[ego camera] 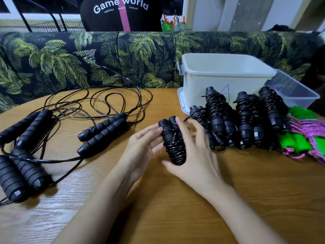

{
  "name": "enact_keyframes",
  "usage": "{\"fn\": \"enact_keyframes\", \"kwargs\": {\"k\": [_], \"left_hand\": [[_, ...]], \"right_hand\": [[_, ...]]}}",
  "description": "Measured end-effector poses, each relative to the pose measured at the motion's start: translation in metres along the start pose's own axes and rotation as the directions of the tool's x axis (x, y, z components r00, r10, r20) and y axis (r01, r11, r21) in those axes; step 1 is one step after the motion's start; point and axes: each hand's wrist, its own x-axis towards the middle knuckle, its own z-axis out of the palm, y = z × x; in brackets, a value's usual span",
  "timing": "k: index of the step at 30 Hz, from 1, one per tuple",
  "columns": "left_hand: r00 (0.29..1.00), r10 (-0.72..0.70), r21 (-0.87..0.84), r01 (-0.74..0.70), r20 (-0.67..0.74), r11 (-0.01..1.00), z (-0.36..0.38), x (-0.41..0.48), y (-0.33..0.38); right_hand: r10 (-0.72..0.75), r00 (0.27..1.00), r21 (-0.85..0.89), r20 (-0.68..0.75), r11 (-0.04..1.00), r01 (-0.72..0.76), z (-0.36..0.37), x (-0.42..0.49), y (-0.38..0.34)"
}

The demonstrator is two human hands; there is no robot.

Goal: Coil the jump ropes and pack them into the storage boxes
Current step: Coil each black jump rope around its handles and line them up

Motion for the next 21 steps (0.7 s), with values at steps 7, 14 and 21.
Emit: {"fn": "enact_keyframes", "kwargs": {"k": [7, 14, 21], "left_hand": [[0.936, 0.347, 0.71, -0.208, -0.055, 0.673, -0.016, 0.009, -0.015], [0.918, 0.395, 0.901, -0.163, -0.011, 0.402, -0.012, 0.007, -0.023], [0.997, 0.016, 0.461, -0.051, 0.08, 0.886, 0.085, -0.036, -0.029]], "right_hand": [[0.101, 0.994, 0.088, -0.043, 0.991, -0.097, -0.005, -0.005, 0.006], [0.224, 0.972, 0.248, -0.069, 0.948, -0.201, -0.046, -0.011, 0.031], [0.26, 0.96, 0.488, -0.102, 0.854, -0.18, -0.051, -0.022, 0.056]]}}
